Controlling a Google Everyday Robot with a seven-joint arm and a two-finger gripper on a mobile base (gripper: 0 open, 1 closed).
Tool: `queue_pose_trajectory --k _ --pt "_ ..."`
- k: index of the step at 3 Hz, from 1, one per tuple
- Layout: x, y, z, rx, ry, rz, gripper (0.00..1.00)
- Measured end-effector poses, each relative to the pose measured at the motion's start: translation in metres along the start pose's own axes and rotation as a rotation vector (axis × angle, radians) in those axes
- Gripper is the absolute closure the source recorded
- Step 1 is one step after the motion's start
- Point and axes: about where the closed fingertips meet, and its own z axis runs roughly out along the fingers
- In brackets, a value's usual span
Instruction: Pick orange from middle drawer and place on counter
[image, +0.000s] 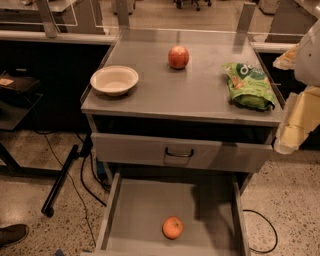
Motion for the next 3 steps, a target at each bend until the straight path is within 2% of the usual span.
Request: queue_pose_trajectory --k 1,2,3 --pt "0.000 0.000 0.000 0.000 0.000 0.000 0.00" --pt "0.004 0.009 0.013 -0.006 0.013 -0.011 0.00" --pt "0.019 0.031 0.044 -0.053 0.022 -0.023 0.00"
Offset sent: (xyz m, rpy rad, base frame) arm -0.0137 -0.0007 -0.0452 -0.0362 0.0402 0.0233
